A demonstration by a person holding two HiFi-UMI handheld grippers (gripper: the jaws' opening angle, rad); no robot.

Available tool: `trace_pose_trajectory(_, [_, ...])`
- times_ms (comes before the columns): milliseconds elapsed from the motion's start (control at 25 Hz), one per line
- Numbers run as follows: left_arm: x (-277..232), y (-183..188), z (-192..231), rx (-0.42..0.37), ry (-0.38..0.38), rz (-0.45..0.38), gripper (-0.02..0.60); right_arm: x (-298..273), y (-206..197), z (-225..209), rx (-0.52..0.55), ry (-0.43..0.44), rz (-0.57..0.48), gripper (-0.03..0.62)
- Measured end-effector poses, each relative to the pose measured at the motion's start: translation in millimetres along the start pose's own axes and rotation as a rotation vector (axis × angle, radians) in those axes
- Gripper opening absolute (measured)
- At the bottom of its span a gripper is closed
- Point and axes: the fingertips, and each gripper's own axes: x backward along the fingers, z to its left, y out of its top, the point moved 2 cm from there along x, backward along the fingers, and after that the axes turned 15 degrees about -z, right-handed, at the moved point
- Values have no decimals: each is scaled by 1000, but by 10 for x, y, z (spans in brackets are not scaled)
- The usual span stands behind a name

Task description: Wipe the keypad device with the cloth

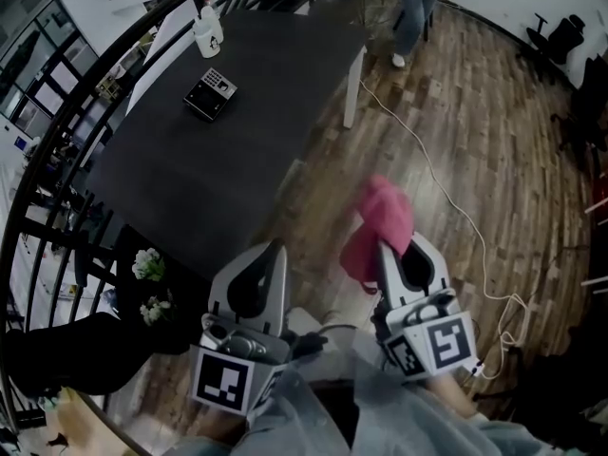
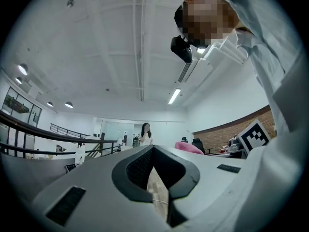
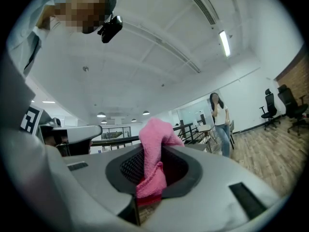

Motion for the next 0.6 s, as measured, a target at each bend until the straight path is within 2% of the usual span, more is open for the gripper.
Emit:
trace_pose_trajectory(280, [-102, -44, -217, -7, -10, -7, 5, 95, 30, -219, -7, -12, -9, 71])
trace_pose_trajectory(600, [-292, -109, -208, -1, -40, -10, 5, 126, 68, -380, 11, -56, -19, 71])
